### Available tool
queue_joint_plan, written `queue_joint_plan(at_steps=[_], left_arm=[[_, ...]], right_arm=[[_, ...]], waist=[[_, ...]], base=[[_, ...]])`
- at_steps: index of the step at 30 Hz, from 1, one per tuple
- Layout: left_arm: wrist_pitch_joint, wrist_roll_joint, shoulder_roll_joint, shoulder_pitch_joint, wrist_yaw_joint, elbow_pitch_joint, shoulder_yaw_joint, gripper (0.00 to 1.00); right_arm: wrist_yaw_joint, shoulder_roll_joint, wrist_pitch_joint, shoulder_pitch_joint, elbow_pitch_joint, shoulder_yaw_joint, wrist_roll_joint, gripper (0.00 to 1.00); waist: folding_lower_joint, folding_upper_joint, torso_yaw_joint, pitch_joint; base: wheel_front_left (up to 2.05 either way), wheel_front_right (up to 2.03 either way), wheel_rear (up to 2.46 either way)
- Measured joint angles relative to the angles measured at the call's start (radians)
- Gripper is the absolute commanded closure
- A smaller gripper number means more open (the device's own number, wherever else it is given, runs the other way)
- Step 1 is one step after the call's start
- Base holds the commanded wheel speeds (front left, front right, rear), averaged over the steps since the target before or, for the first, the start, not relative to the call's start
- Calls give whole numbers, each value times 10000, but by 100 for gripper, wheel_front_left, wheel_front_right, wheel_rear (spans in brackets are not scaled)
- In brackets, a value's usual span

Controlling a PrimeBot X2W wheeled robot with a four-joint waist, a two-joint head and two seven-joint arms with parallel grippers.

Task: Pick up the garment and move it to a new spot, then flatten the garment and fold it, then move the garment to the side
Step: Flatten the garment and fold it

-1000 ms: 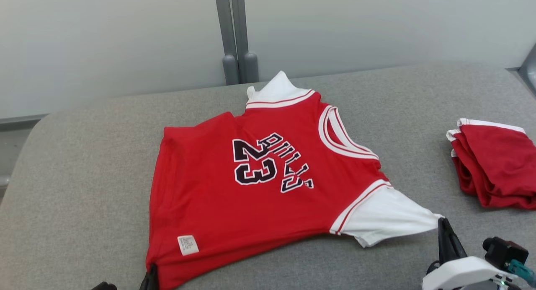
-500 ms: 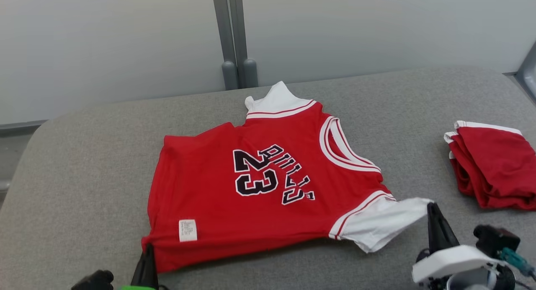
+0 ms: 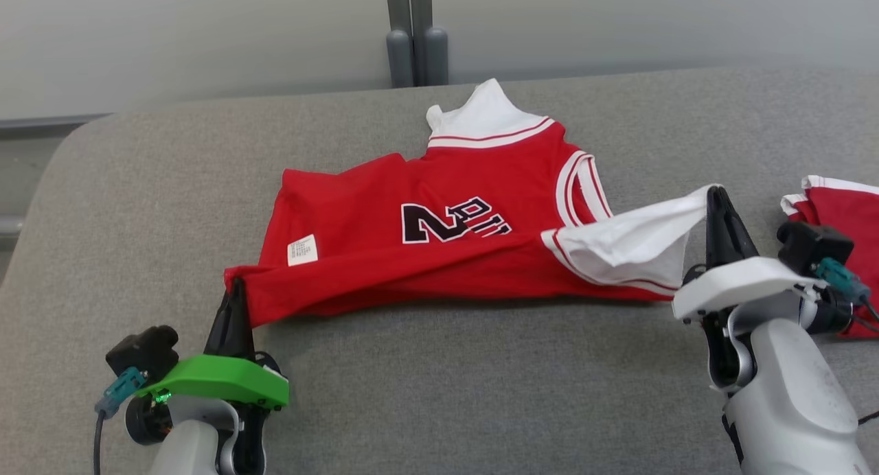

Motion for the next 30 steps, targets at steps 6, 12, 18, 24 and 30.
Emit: queue_joint_plan(at_steps=[6, 12, 18, 24, 30], left_arm=[[0, 157, 0, -884, 0, 648, -115, 100], [0, 215, -4, -1842, 0, 1026, -299, 100], [0, 353, -8, -2395, 0, 1720, -320, 100], [0, 384, -6, -2401, 0, 1093, 42, 0], [0, 165, 4, -1614, 2, 280, 278, 0]], right_arm=[[0, 6, 2, -1405, 976, -215, -652, 100], [0, 4, 0, -2382, 1720, -681, -1392, 100], [0, 59, 0, -2936, 2146, -915, -1939, 100], [0, 71, 0, -2967, 1421, -1131, -1820, 0], [0, 77, 0, -2187, 295, -943, -1131, 0]], waist=[[0, 0, 152, 731], [0, 0, 250, 1423], [1, 0, 310, 2008], [1, 0, 337, 2230], [1, 0, 311, 2109]], base=[[0, 0, 0], [0, 0, 0], [0, 0, 0], [0, 0, 0], [0, 0, 0]])
